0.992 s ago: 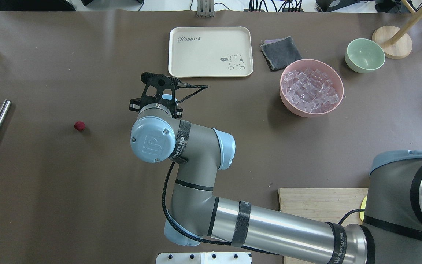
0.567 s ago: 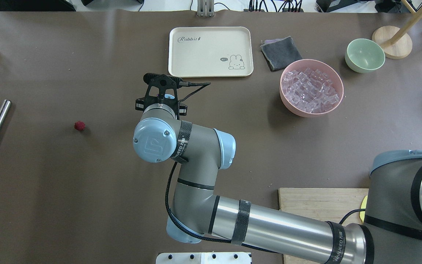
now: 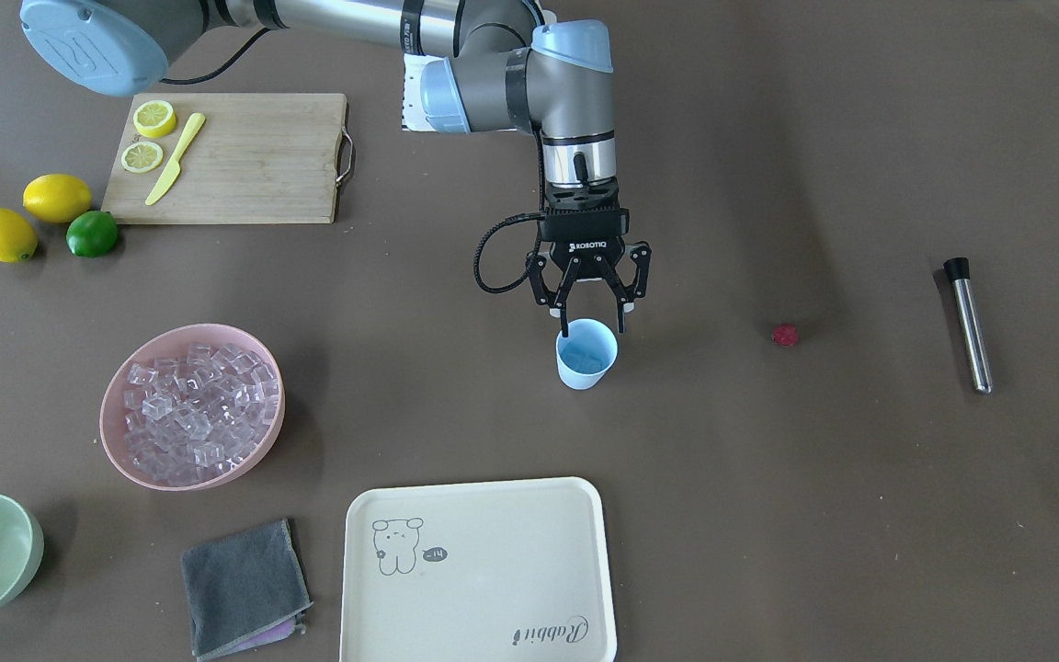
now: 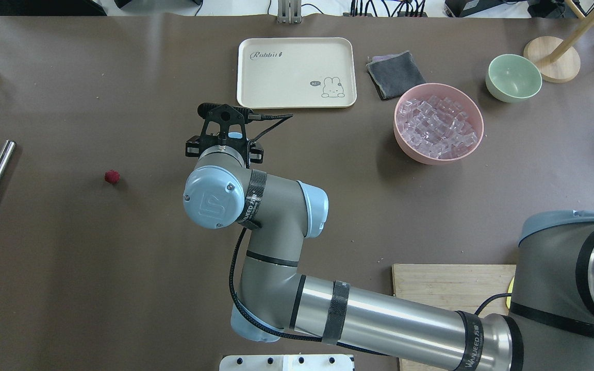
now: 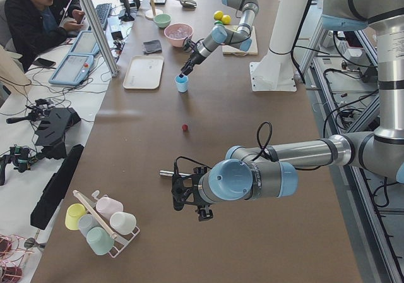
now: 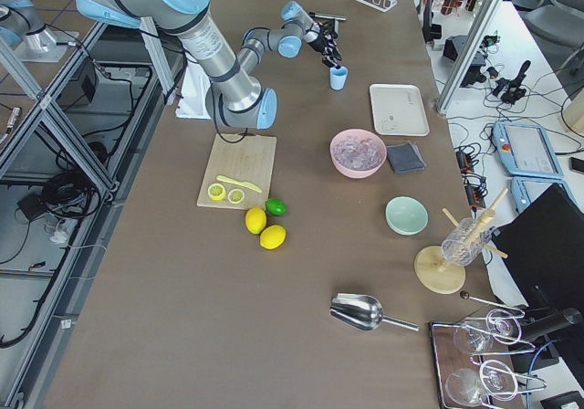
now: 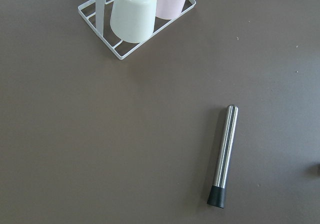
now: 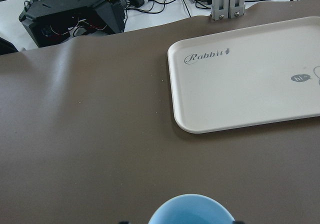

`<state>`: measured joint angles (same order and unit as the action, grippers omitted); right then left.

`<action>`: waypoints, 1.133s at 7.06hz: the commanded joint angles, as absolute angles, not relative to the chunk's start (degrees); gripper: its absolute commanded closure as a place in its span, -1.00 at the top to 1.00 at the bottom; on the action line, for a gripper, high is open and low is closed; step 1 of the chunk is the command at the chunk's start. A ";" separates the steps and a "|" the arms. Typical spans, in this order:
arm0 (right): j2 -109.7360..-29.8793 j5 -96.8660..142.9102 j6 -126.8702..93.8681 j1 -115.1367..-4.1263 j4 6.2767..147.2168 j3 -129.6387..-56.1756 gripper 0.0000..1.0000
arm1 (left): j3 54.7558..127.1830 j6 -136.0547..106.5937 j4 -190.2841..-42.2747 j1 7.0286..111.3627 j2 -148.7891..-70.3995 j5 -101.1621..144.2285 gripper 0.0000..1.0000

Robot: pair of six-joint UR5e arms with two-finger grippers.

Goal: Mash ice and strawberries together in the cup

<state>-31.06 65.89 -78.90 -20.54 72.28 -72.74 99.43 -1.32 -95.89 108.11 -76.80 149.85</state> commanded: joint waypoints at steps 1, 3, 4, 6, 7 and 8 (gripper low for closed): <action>-33.12 73.96 -76.65 -24.67 81.05 -79.57 1.00 | 99.40 -1.32 -95.89 108.11 -76.82 149.85 0.98; -44.31 79.66 -76.65 -32.11 88.13 -93.01 1.00 | 99.49 -1.32 -96.06 108.11 -76.82 149.85 0.98; -50.30 83.20 -73.86 -37.04 88.07 -95.34 1.00 | 99.23 -1.32 -97.11 108.11 -76.82 149.85 0.98; -55.95 83.32 -71.98 -42.70 88.68 -95.45 1.00 | 99.32 -1.32 -97.12 108.19 -76.73 149.94 0.98; -57.90 84.19 -71.81 -44.54 88.16 -96.23 1.00 | 99.58 -1.32 -98.08 108.11 -76.03 149.94 0.98; -60.27 84.72 -72.33 -44.65 87.89 -96.33 1.00 | 99.32 -1.32 -99.30 108.11 -75.85 149.94 0.98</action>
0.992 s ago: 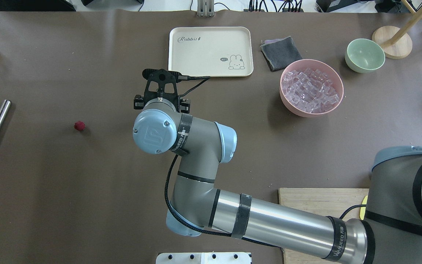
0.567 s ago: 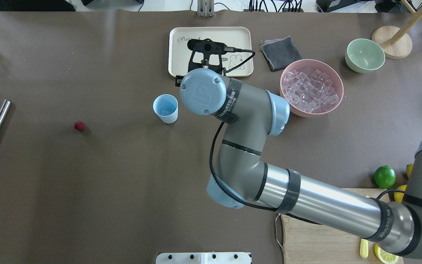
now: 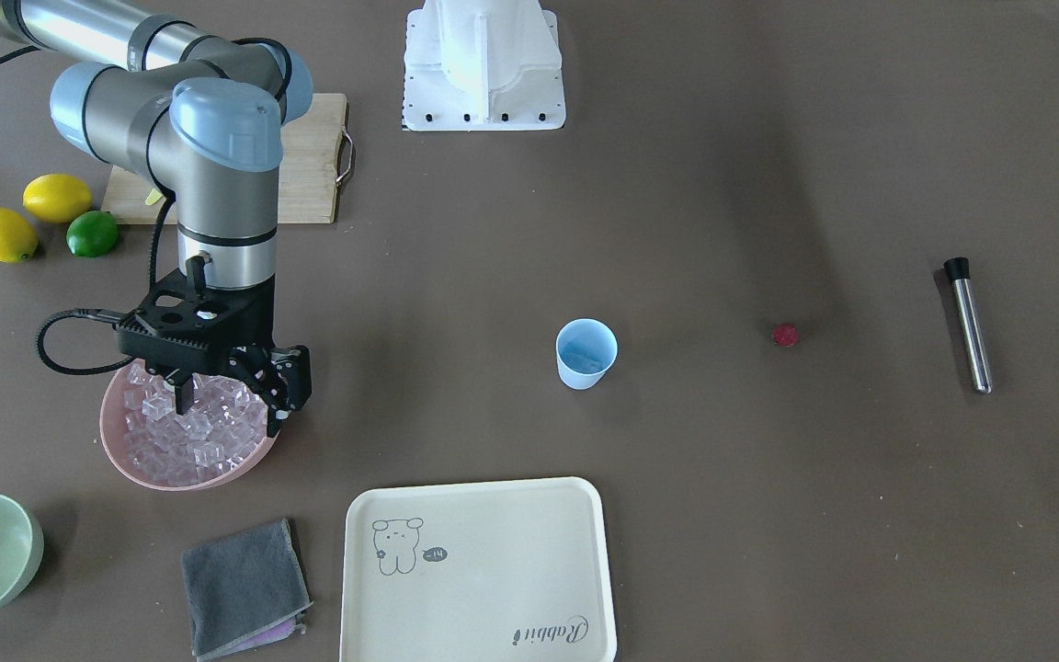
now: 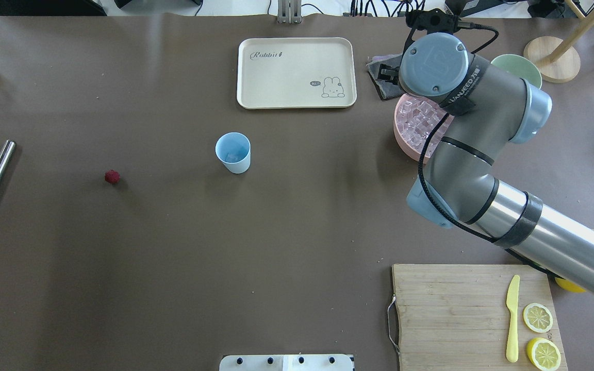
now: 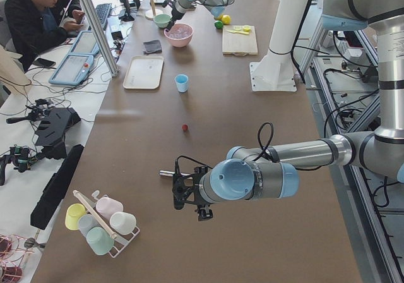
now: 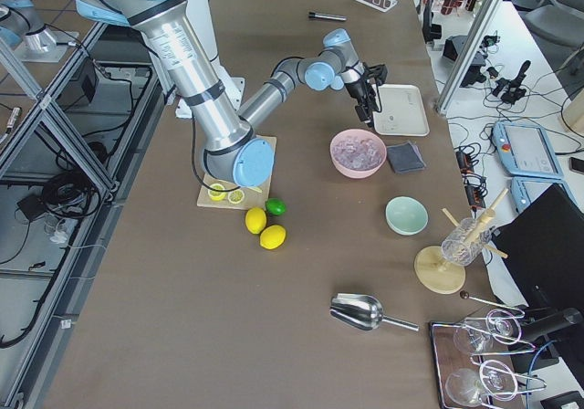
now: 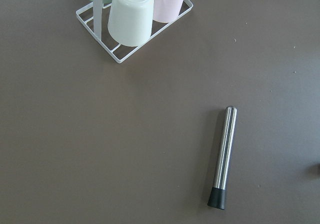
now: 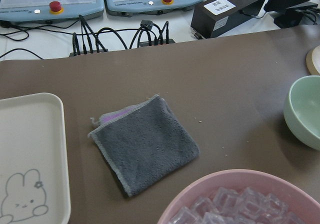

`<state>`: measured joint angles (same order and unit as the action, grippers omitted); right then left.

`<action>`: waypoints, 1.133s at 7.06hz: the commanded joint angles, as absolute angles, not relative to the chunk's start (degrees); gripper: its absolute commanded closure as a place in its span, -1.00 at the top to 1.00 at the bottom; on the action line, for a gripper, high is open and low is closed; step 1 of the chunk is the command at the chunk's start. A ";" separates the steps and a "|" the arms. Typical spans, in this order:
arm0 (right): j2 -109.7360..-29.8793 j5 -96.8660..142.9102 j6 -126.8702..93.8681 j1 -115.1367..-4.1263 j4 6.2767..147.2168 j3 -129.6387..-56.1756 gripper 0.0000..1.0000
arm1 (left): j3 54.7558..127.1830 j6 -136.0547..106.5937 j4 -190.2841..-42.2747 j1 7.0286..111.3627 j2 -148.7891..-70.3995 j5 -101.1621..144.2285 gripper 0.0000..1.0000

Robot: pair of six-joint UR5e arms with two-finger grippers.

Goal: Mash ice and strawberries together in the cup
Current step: 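Move the right gripper back over the pink ice bowl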

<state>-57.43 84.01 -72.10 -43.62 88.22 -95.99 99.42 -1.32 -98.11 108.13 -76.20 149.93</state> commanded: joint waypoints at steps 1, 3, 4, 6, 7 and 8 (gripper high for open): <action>-62.03 84.90 -72.33 -44.65 87.98 -95.89 0.99 | 99.32 -1.32 -99.32 108.11 -75.94 149.94 0.98; -64.15 85.17 -72.94 -44.65 87.89 -95.97 0.97 | 99.32 -1.32 -99.40 108.19 -75.85 149.94 0.98; -64.86 85.08 -73.73 -44.21 87.89 -95.72 0.92 | 99.49 -1.32 -99.40 108.19 -75.85 149.94 0.98; -64.43 84.99 -74.09 -42.20 87.89 -94.14 0.65 | 99.84 -1.32 -99.49 108.28 -75.24 149.94 0.98; -64.16 84.99 -77.40 -41.49 87.89 -93.78 0.46 | 99.84 -1.32 -100.88 108.46 -74.54 149.94 0.98; -64.33 84.99 -77.95 -41.31 87.89 -93.87 0.41 | 99.41 -1.32 -101.86 108.37 -74.27 149.94 0.98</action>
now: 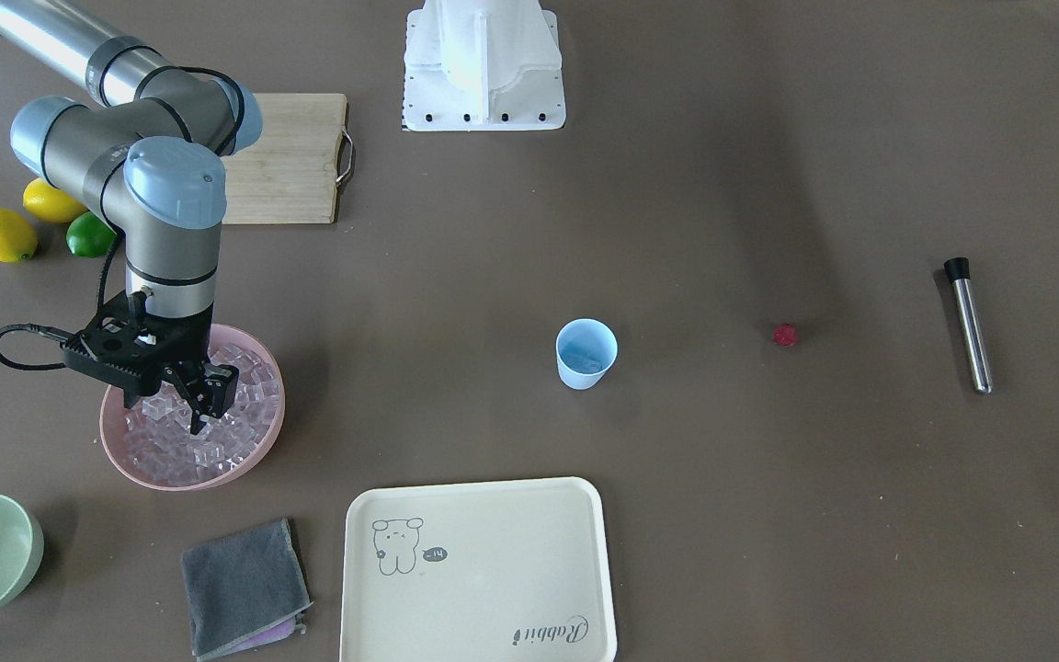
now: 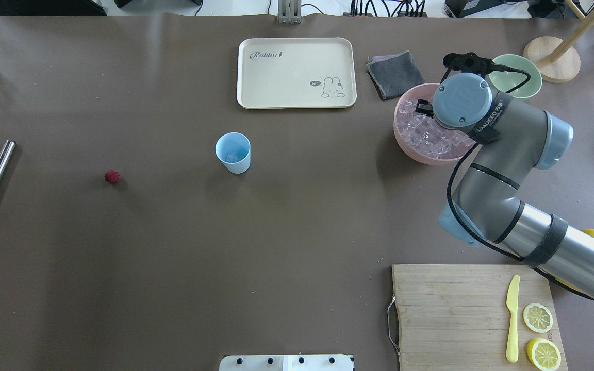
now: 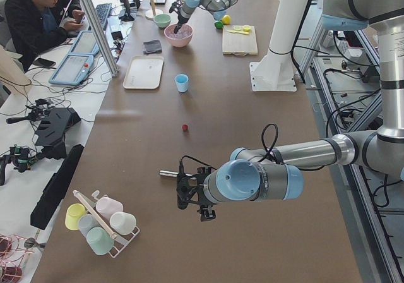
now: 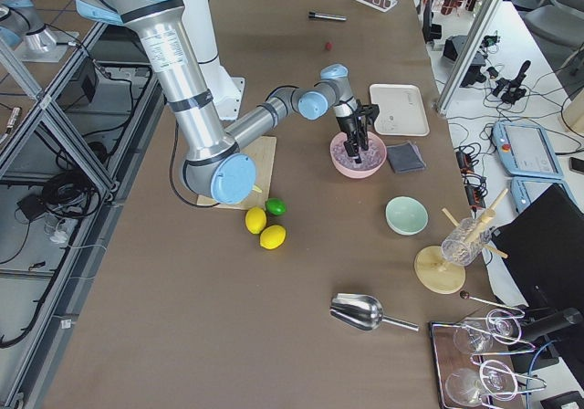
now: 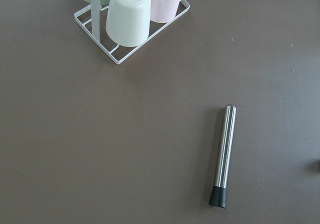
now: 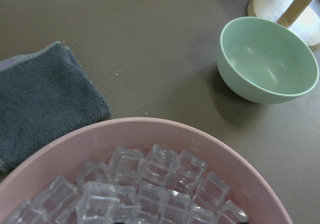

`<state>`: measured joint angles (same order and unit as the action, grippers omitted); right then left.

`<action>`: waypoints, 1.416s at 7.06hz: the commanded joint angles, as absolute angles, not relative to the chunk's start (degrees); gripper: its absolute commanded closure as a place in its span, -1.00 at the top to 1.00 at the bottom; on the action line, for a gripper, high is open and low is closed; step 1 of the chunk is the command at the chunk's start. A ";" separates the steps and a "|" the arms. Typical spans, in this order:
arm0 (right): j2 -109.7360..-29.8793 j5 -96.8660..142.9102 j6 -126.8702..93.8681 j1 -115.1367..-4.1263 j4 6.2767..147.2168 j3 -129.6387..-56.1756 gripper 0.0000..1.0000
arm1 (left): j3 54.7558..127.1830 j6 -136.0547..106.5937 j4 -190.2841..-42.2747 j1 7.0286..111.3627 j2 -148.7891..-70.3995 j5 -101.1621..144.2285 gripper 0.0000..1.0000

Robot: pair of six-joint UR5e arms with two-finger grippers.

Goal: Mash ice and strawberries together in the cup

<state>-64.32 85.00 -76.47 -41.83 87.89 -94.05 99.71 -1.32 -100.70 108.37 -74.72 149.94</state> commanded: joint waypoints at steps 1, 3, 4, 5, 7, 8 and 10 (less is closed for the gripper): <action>-64.51 85.16 -77.61 -41.40 87.89 -94.04 0.33 | 99.40 -1.32 -101.87 108.46 -74.18 149.94 0.98; -64.60 85.34 -76.82 -41.57 87.98 -94.30 0.32 | 99.93 -1.32 -101.95 108.46 -73.48 149.94 0.98; -64.34 86.12 -76.73 -42.09 88.15 -94.48 0.32 | 99.76 -1.32 -101.95 108.46 -73.48 149.94 0.98; -64.16 86.57 -75.42 -43.14 88.50 -94.66 0.32 | 99.84 -1.32 -101.95 108.46 -73.39 149.94 0.98; -64.95 87.63 -74.62 -43.86 88.51 -95.36 0.32 | 99.93 -1.32 -102.22 108.46 -73.39 149.94 0.98; -65.04 87.63 -75.40 -43.77 88.59 -95.71 0.27 | 99.84 -1.32 -102.83 108.46 -73.39 149.94 0.98; -65.83 87.28 -75.41 -43.59 88.24 -94.75 0.21 | 99.84 -1.32 -102.92 108.46 -73.30 149.94 0.98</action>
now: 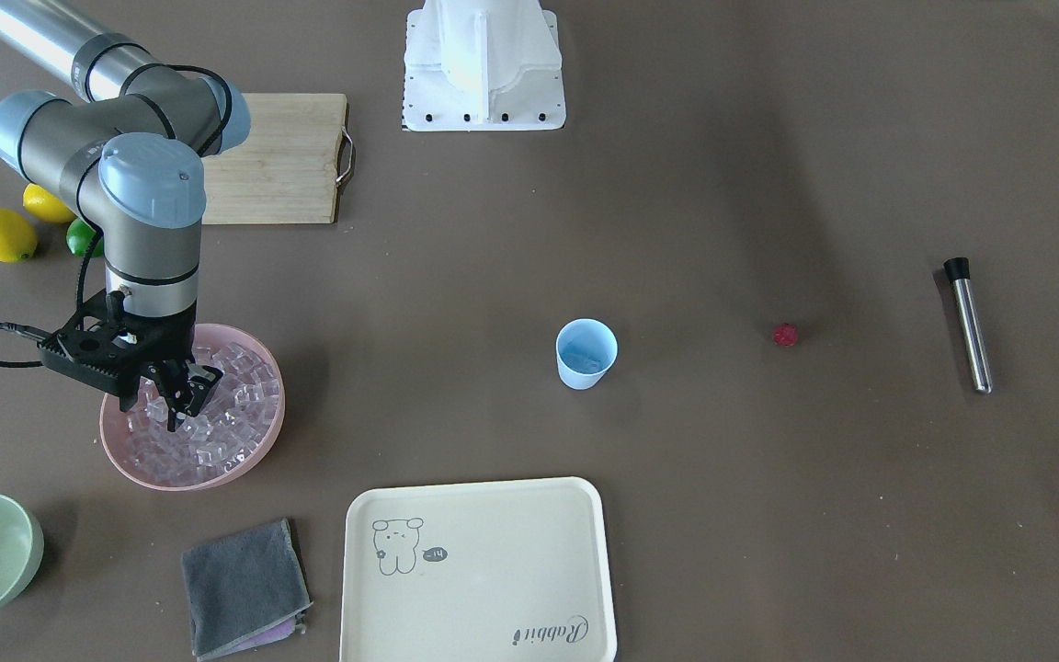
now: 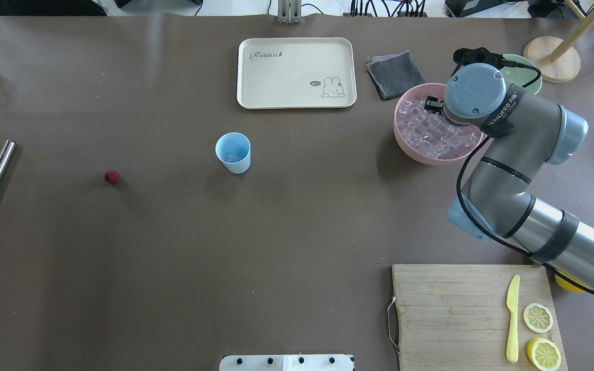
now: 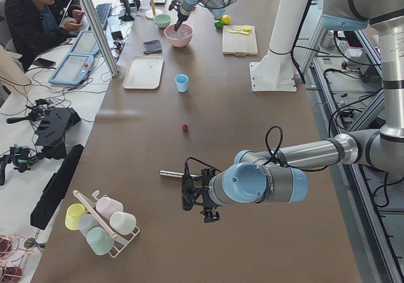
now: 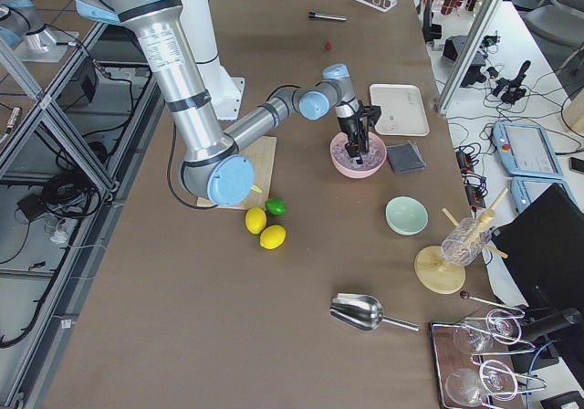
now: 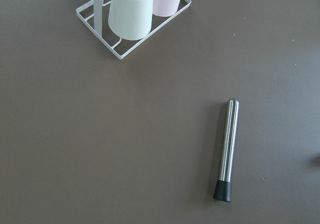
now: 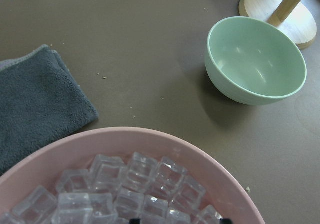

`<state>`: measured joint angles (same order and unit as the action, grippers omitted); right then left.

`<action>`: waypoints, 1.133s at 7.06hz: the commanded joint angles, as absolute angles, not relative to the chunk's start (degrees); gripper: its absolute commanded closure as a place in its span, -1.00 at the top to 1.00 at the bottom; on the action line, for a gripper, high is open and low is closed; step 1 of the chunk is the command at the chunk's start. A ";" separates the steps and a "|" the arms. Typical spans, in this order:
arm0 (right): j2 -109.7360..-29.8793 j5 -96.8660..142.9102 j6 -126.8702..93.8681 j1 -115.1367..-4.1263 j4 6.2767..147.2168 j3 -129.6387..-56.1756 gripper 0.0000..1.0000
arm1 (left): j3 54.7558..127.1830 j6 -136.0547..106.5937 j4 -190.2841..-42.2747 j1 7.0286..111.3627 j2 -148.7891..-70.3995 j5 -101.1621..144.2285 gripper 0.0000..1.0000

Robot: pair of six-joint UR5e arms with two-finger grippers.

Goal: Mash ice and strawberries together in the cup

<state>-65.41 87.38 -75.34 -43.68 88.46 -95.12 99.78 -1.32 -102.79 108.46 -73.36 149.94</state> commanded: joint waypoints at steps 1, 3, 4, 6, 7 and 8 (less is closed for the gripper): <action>-65.74 87.28 -75.50 -43.33 88.07 -94.40 0.21 | 99.93 -1.32 -102.92 108.46 -73.30 149.94 0.98; -64.87 87.10 -77.51 -41.58 88.33 -93.79 0.11 | 99.67 -1.32 -102.92 108.46 -73.30 149.94 0.98; -65.12 87.01 -77.52 -41.49 88.07 -93.52 0.00 | 99.67 -1.32 -102.92 108.46 -73.30 149.94 0.98; -65.22 87.10 -77.43 -42.18 88.07 -93.78 -0.29 | 99.76 -1.32 -102.92 108.46 -73.04 149.94 0.98; -65.21 87.10 -77.43 -42.62 88.15 -94.13 -0.42 | 99.76 -1.32 -102.92 108.46 -73.04 149.94 0.98; -65.13 87.01 -77.87 -42.80 88.07 -94.39 -0.62 | 99.76 -1.32 -102.92 108.46 -73.04 149.94 0.98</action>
